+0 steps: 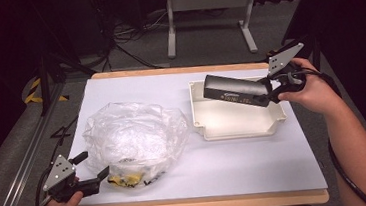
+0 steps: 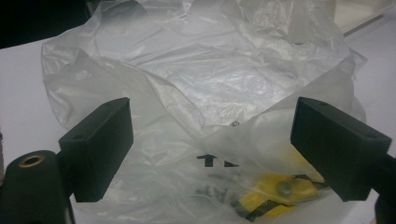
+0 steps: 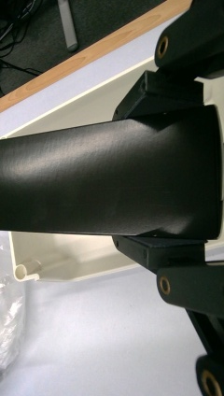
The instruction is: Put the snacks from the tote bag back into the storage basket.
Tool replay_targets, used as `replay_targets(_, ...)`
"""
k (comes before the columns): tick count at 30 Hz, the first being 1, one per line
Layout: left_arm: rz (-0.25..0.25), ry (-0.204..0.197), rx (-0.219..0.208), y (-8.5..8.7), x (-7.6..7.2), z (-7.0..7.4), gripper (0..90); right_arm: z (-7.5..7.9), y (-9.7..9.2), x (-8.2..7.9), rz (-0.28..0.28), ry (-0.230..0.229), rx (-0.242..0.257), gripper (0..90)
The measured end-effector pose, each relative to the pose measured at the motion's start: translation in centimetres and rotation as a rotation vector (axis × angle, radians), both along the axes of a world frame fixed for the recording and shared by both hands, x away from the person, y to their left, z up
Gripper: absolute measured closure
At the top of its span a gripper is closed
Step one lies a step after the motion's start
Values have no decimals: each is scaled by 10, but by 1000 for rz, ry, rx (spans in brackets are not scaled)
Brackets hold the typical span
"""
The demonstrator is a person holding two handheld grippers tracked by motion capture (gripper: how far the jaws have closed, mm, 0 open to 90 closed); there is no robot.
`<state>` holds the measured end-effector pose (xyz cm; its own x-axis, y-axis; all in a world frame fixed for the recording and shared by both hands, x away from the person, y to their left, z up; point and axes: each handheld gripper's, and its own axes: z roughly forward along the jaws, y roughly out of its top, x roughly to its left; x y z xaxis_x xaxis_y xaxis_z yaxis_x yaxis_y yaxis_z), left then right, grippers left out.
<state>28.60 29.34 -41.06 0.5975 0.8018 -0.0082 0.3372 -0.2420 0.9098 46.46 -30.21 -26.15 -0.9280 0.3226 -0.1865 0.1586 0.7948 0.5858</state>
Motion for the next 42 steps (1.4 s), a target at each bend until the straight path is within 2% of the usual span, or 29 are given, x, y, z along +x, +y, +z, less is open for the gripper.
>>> replay_targets(10, 30, 6, 14, 4, -4, -3, 141, -11, -3, 15, 73, -3, -11, 429)
replay_targets(13, 34, 11, 17, 4, -5, -3, 141, -16, -5, 19, 94, 7, 0, 429)
replay_targets(15, 36, 14, 24, 3, -5, -3, 141, -21, -6, 22, 110, 18, -10, 428)
replay_targets(21, 38, 18, 33, 0, -4, -4, 141, -35, -7, 24, 115, 24, -68, 428)
replay_targets(27, 34, 12, 59, -5, -3, -4, 140, -44, -8, 27, 130, 9, -78, 428)
replay_targets(32, 37, 16, 65, -5, -2, -5, 139, -53, -9, 29, 149, -7, -87, 428)
replay_targets(42, 34, 20, 68, -8, 0, -5, 139, -69, -9, 39, 147, 18, -110, 428)
